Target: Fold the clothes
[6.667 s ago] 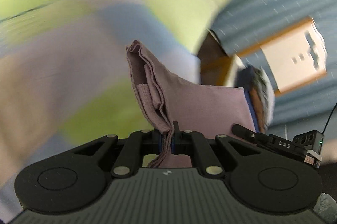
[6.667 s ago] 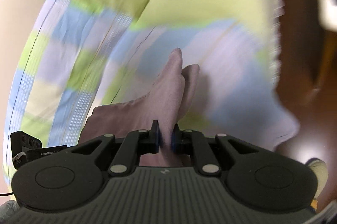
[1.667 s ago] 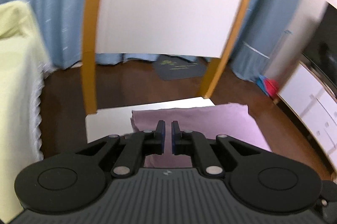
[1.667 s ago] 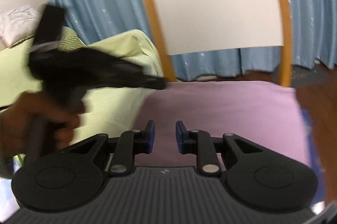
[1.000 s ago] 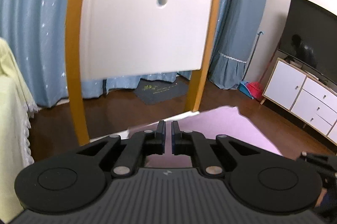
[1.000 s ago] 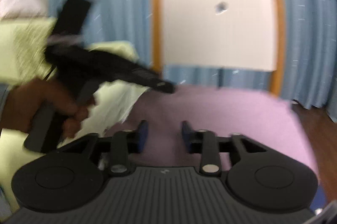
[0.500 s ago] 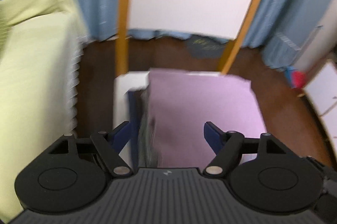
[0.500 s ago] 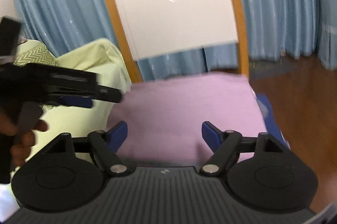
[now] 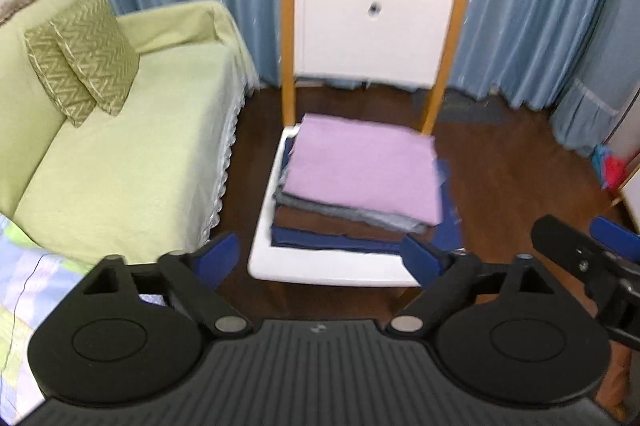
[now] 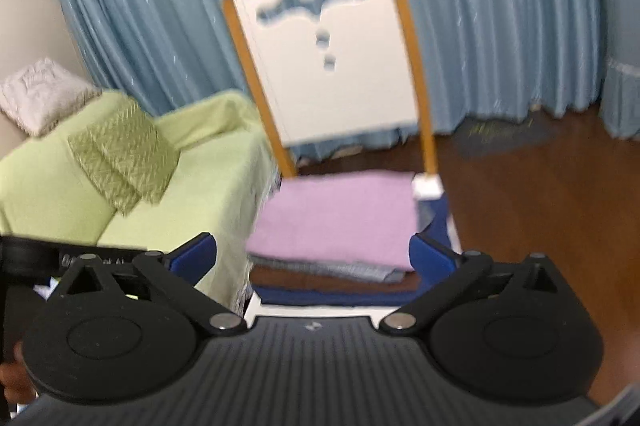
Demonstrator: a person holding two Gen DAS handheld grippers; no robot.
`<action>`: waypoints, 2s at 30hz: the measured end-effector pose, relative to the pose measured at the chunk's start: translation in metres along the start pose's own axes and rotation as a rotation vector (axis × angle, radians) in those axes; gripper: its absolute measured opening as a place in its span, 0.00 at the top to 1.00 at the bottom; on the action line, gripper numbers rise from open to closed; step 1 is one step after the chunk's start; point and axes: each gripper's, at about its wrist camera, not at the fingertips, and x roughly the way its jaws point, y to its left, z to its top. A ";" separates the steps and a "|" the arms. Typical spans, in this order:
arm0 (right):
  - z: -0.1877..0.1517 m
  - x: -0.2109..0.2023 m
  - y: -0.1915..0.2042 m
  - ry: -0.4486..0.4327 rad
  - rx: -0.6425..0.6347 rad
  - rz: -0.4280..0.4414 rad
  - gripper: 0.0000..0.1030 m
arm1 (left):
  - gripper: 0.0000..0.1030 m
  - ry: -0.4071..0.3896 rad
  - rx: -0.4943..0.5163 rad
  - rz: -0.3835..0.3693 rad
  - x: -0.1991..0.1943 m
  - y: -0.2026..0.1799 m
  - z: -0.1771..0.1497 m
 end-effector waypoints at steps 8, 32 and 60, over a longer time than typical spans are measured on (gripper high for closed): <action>0.008 -0.087 -0.016 -0.038 0.096 0.038 0.01 | 0.03 0.018 -0.010 0.070 -0.056 -0.009 -0.013; -0.011 -0.134 0.035 0.023 0.139 0.003 0.01 | 0.02 -0.008 0.141 0.113 -0.105 -0.003 -0.003; 0.008 -0.186 0.078 0.125 0.112 -0.092 0.01 | 0.02 0.042 0.126 0.064 -0.148 0.016 0.005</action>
